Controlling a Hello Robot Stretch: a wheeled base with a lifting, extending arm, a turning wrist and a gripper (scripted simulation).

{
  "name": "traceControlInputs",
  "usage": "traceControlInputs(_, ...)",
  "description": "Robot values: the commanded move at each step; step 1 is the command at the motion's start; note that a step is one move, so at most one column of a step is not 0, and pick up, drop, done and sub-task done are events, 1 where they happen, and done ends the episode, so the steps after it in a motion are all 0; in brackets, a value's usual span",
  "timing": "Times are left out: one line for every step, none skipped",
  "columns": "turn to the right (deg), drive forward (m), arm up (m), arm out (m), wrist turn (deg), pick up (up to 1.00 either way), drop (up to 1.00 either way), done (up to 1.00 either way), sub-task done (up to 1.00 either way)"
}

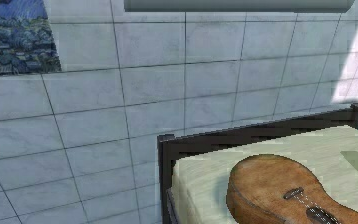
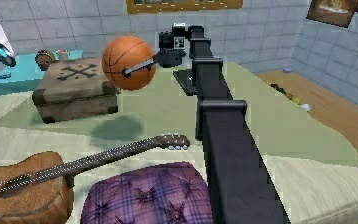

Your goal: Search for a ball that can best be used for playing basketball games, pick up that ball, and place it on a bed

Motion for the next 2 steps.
traceControlInputs(0.0, 0.0, 0.0, 0.0, 27.0, 0.0, 0.0, 0.0, 0.0)
traceControlInputs(0.0, 0.0, -0.14, 0.0, 0.0, 0.0, 0.0, 0.0, 0.0)
